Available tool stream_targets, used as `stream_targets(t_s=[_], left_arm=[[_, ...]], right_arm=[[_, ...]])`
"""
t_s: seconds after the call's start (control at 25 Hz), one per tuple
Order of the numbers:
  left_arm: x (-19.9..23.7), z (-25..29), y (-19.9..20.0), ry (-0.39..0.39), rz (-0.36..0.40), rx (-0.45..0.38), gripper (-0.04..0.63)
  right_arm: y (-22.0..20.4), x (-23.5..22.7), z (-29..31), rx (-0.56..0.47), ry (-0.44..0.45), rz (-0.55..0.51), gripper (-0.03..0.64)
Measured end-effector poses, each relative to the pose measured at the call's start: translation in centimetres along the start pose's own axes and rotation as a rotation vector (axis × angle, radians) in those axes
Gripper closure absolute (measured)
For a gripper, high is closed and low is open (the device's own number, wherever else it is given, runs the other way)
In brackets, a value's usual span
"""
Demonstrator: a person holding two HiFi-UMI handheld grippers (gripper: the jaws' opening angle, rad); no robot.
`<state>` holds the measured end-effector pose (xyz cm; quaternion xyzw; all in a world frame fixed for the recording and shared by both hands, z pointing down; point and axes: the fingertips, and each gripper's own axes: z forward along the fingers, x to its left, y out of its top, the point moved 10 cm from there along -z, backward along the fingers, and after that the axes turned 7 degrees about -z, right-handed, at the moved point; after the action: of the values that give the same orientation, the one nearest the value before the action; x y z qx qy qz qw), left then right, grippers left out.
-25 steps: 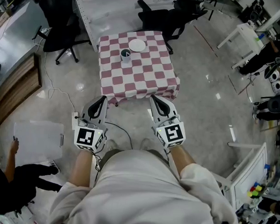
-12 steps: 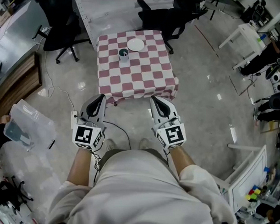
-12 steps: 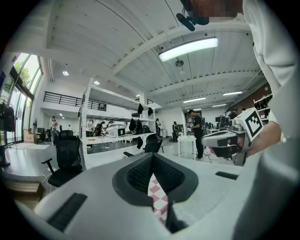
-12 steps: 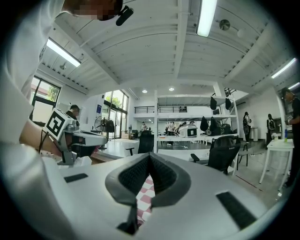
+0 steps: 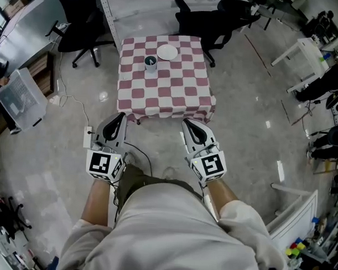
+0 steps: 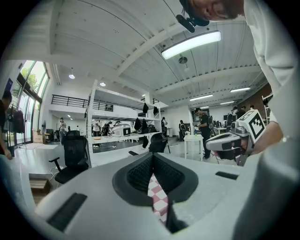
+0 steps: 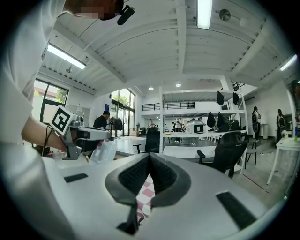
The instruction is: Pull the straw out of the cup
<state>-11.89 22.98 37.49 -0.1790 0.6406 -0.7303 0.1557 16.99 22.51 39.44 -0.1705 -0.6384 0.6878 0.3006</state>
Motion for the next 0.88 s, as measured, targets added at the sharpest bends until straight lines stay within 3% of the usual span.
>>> stream_targets(t_s=[0.32,0.88], left_arm=[[4.7,3.3,-1.0,-0.016,-0.009,0.009,0.591],[16.0,14.0,0.0,-0.223,0.013,0.034,0.591]], right_arm=[[-0.2,-0.3,5.1,0.023,-0.003,-0.004,0.614],[2.0,-2.3,17.7,0.074,-0.196,0.009,0.614]])
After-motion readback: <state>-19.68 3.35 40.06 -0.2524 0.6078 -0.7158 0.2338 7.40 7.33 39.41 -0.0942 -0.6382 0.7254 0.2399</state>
